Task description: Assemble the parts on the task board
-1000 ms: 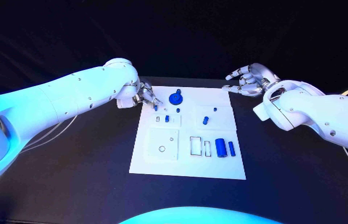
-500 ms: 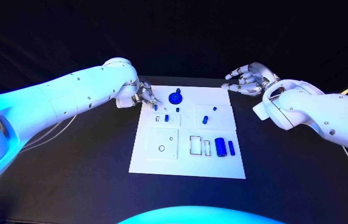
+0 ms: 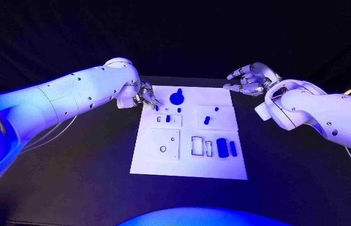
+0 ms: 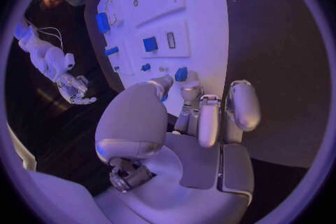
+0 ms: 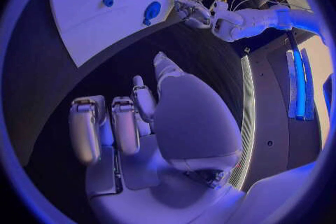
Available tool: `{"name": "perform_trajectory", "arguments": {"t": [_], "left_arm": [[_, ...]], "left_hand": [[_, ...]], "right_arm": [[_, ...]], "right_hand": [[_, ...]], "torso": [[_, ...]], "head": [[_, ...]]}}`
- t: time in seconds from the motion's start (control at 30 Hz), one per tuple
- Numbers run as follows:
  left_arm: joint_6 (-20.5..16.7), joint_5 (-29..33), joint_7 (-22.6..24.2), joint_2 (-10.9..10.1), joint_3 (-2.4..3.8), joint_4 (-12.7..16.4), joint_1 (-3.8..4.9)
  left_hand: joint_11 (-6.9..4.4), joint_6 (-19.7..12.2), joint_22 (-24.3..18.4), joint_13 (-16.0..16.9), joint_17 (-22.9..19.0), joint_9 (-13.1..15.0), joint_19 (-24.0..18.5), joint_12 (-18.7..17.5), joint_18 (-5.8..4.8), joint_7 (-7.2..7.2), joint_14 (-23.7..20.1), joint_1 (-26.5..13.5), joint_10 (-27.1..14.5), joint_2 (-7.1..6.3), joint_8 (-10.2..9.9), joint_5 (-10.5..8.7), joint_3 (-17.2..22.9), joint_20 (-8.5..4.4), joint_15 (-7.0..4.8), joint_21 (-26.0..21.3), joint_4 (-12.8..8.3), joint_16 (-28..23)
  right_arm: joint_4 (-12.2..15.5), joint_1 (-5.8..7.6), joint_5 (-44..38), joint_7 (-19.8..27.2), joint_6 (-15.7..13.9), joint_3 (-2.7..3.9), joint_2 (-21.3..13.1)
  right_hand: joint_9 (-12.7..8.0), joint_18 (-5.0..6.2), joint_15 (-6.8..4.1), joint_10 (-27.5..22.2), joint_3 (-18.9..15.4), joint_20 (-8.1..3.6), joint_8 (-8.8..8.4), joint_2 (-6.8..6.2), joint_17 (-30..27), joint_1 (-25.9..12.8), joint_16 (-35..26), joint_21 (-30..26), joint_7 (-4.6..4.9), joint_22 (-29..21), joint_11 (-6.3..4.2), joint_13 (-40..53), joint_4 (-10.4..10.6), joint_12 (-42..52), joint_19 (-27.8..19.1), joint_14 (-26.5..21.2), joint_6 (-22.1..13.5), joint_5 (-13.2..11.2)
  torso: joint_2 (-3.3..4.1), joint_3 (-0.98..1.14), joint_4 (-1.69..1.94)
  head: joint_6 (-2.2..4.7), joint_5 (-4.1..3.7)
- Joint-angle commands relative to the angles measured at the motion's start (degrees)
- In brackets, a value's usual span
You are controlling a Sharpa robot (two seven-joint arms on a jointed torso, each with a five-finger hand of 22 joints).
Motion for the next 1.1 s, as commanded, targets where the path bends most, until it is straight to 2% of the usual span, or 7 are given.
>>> {"name": "perform_trajectory", "arguments": {"t": [0.03,0.67,0.83,0.93,1.07,1.1], "left_arm": [[0.15,0.06,0.0,0.2,-0.03,-0.08,-0.04],[-0.27,0.46,0.08,0.42,-0.17,-0.39,-0.25],[-0.6,0.9,0.15,0.42,-0.19,-0.42,-0.26],[-1.08,1.43,0.21,0.42,-0.2,-0.43,-0.26],[-1.63,2.15,0.29,0.3,-0.21,-0.4,-0.27],[-1.77,2.41,0.3,0.24,-0.21,-0.37,-0.27]], "left_hand": [[-0.52,1.62,0.47,-0.04,13.83,-0.6,0.49,0.26,0.05,0.09,5.41,0.83,0.49,-0.22,-0.42,1.01,0.48,-0.27,-0.59,-0.09,-0.98,0.04],[-1.06,2.57,0.72,0.21,14.07,-0.47,0.63,0.46,0.0,-0.54,5.5,3.3,0.91,0.25,0.88,0.93,1.43,-0.61,-1.02,0.02,-1.71,0.18],[-1.54,2.69,0.82,0.26,14.13,0.28,0.65,0.44,-0.02,-1.08,5.53,5.7,1.11,0.78,2.33,0.77,2.84,-0.99,-1.44,0.05,-3.01,0.21],[-1.86,2.17,0.97,0.23,14.19,1.14,0.71,0.32,-0.05,-1.4,5.55,8.16,1.27,1.44,3.74,0.75,5.46,-1.32,-1.73,0.1,-4.86,0.24],[-2.02,1.59,0.99,0.18,14.19,2.15,0.68,0.22,-0.06,-1.58,5.56,8.91,1.47,1.35,5.41,0.75,8.14,-1.47,-1.85,0.09,-6.22,0.24],[-2.1,1.31,1.06,0.28,14.22,2.72,0.71,0.25,-0.07,-1.64,5.57,9.04,1.66,1.25,6.39,0.74,9.64,-1.54,-1.91,0.11,-6.94,0.25]], "right_arm": [[0.0,-0.04,-0.1,0.1,0.15,0.01,0.06],[-0.03,-0.04,-0.1,0.1,0.23,0.01,0.13],[-0.05,-0.04,-0.1,0.08,0.28,0.01,0.13],[-0.07,-0.04,-0.11,0.04,0.37,0.01,0.14],[-0.09,-0.04,-0.11,-0.04,0.56,0.01,0.12],[-0.1,-0.04,-0.11,-0.05,0.6,0.01,0.12]], "right_hand": [[0.45,-1.36,-0.51,-0.51,1.24,-0.33,1.42,-0.32,13.11,-1.23,-0.65,-1.12,0.08,14.2,-0.05,0.16,0.01,-0.45,5.32,5.63,-0.33,0.59],[0.46,-1.35,-0.52,-0.47,1.36,-0.34,1.56,-0.17,13.05,-1.21,-0.69,-1.15,0.06,14.18,-0.07,0.18,-0.02,-0.39,5.3,5.61,-0.34,0.6],[0.46,-1.35,-0.52,-0.47,1.36,-0.34,1.56,-0.17,13.05,-1.21,-0.69,-1.15,0.06,14.18,-0.07,0.18,-0.02,-0.39,5.3,5.61,-0.34,0.6],[0.46,-1.35,-0.52,-0.47,1.36,-0.34,1.56,-0.17,13.05,-1.21,-0.69,-1.15,0.06,14.18,-0.07,0.18,-0.02,-0.39,5.3,5.61,-0.34,0.6],[0.46,-1.35,-0.52,-0.47,1.36,-0.34,1.56,-0.17,13.05,-1.21,-0.69,-1.15,0.06,14.18,-0.07,0.18,-0.02,-0.39,5.3,5.61,-0.34,0.6],[0.46,-1.35,-0.52,-0.47,1.36,-0.34,1.56,-0.17,13.05,-1.21,-0.69,-1.15,0.06,14.18,-0.07,0.18,-0.02,-0.39,5.3,5.61,-0.34,0.6]], "torso": [[0.01,0.0,0.0],[0.01,0.05,-0.04],[-0.03,0.03,-0.03],[-0.01,0.03,0.0],[-0.02,0.04,-0.01],[-0.02,0.03,-0.02]], "head": [[-0.05,-0.03],[-0.24,-0.11],[-0.26,-0.12],[-0.29,-0.1],[-0.33,-0.11],[-0.35,-0.11]]}}
